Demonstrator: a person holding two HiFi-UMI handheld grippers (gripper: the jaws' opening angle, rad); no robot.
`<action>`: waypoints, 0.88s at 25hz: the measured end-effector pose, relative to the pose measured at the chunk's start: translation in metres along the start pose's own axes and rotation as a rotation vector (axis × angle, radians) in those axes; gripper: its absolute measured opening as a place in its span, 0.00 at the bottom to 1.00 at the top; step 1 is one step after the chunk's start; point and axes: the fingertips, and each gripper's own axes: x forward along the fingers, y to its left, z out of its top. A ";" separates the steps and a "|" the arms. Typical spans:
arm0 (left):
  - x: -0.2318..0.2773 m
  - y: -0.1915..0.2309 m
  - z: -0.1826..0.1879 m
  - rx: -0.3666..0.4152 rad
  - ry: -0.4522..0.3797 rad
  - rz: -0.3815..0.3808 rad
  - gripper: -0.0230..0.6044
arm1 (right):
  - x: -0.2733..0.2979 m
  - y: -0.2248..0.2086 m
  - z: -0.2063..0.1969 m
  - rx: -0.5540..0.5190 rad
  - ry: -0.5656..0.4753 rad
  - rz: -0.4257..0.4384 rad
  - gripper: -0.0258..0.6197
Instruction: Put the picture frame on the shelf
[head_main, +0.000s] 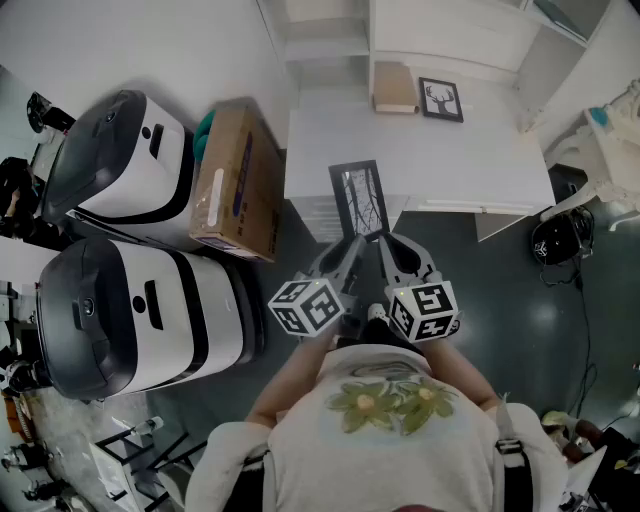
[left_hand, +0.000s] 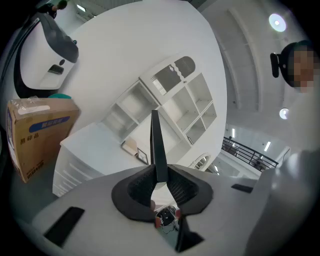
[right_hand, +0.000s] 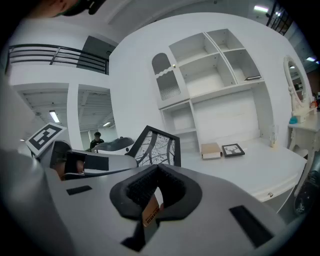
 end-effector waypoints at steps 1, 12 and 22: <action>0.001 0.000 -0.001 -0.001 0.001 0.001 0.18 | 0.000 -0.001 0.000 0.001 0.000 0.000 0.09; 0.009 0.002 -0.005 -0.006 -0.006 0.025 0.18 | -0.002 -0.018 -0.004 0.048 -0.005 0.001 0.09; 0.037 -0.008 -0.002 -0.011 -0.049 0.036 0.18 | -0.002 -0.051 0.007 0.056 -0.017 0.024 0.09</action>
